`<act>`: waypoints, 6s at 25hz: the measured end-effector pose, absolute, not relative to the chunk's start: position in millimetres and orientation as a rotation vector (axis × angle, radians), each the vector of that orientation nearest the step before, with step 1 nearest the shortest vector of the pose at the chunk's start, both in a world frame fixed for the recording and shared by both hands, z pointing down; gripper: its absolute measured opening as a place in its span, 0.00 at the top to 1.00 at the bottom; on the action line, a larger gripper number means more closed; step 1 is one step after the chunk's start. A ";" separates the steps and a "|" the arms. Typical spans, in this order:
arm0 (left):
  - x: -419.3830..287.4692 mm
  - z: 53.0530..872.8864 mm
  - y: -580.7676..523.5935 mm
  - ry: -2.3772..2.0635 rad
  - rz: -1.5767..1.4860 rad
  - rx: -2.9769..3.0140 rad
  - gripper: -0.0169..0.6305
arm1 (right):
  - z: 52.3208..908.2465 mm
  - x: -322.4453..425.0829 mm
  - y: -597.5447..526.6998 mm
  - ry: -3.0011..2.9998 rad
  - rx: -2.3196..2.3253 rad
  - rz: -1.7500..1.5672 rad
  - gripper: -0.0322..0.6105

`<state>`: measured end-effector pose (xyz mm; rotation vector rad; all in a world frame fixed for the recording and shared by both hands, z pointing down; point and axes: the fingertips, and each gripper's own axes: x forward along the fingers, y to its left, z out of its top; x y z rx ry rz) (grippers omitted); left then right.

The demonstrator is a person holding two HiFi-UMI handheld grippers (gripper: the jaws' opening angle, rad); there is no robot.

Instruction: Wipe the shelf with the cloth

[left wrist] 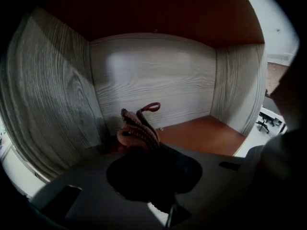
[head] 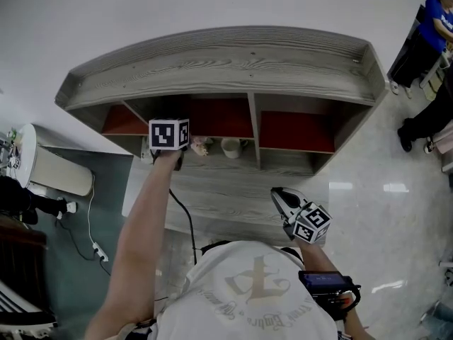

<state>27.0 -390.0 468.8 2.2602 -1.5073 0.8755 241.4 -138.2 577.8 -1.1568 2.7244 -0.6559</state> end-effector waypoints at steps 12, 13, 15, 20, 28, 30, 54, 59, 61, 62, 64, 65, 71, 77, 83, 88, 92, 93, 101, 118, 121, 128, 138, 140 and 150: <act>80.9 468.8 -376.4 -1.450 0.900 2.340 0.88 | 586.3 260.1 -126.0 2.719 -1.153 -0.672 0.94; 85.8 468.9 -375.4 -1.446 0.904 2.349 0.88 | 587.0 262.0 -125.7 2.716 -1.155 -0.674 0.94; 95.9 468.7 -373.3 -1.432 0.908 2.366 0.88 | 588.0 265.4 -124.9 2.710 -1.161 -0.675 0.94; 122.5 468.2 -366.0 -1.374 0.915 2.404 0.88 | 587.2 272.7 -121.8 2.692 -1.173 -0.679 0.94; 157.9 469.7 -358.4 -1.277 0.927 2.459 0.88 | 585.5 282.2 -121.6 2.670 -1.194 -0.672 0.94; 166.3 469.6 -356.9 -1.247 0.928 2.474 0.88 | 584.9 283.1 -121.2 2.668 -1.196 -0.669 0.94; 203.3 471.1 -308.3 -0.948 0.880 2.601 0.88 | 579.5 267.8 -110.2 2.657 -1.263 -0.659 0.94; 198.9 468.5 -290.6 -0.939 0.789 2.646 0.88 | 567.9 267.7 -104.6 2.632 -1.303 -0.652 0.94; 197.9 469.0 -281.4 -0.920 0.716 2.670 0.88 | 564.7 269.0 -100.4 2.618 -1.332 -0.650 0.94; 196.0 469.6 -275.8 -0.913 0.685 2.679 0.88 | 563.5 268.8 -98.3 2.613 -1.343 -0.649 0.94; 190.6 472.9 -261.5 -0.901 0.641 2.695 0.88 | 561.6 266.8 -93.1 2.608 -1.358 -0.647 0.94; 188.3 475.5 -253.2 -0.893 0.623 2.703 0.88 | 560.9 265.7 -90.1 2.607 -1.364 -0.647 0.94; 183.4 490.2 -201.6 -0.800 0.485 2.717 0.88 | 555.2 264.5 -72.3 2.588 -1.420 -0.651 0.94; 175.1 488.0 -156.9 -0.742 0.325 2.715 0.88 | 546.1 260.7 -55.1 2.567 -1.476 -0.632 0.94; 161.3 507.9 -127.1 -0.718 0.315 2.687 0.88 | 546.8 254.6 -34.7 2.554 -1.534 -0.633 0.94; 156.9 516.2 -113.1 -0.714 0.325 2.678 0.88 | 547.1 257.9 -20.5 2.536 -1.575 -0.630 0.94; 159.0 521.3 -105.8 -0.713 0.344 2.679 0.88 | 549.4 263.6 -17.0 2.520 -1.586 -0.629 0.94; 160.4 522.4 -104.5 -0.714 0.350 2.679 0.88 | 550.1 265.7 -16.4 2.517 -1.586 -0.629 0.94; 178.7 523.4 -119.1 -0.811 0.389 2.668 0.88 | 559.0 291.4 -27.2 2.545 -1.528 -0.641 0.94; 264.5 496.5 -203.7 -1.275 0.742 2.663 0.87 | 562.2 382.4 -37.4 2.638 -1.361 -0.627 0.94; 279.6 494.5 -223.8 -1.347 0.837 2.660 0.87 | 563.6 398.1 -38.9 2.636 -1.346 -0.631 0.94; 298.8 506.0 -273.1 -1.515 0.974 2.510 0.87 | 565.6 433.3 -48.2 2.656 -1.303 -0.631 0.94; 297.9 535.2 -307.3 -1.586 1.034 2.294 0.87 | 571.7 455.4 -50.5 2.719 -1.218 -0.641 0.94; 299.3 536.9 -312.2 -1.590 1.022 2.269 0.87 | 572.4 460.6 -53.9 2.718 -1.208 -0.636 0.94; 307.2 532.1 -317.9 -1.509 0.907 2.186 0.88 | 575.3 472.5 -59.8 2.714 -1.190 -0.644 0.94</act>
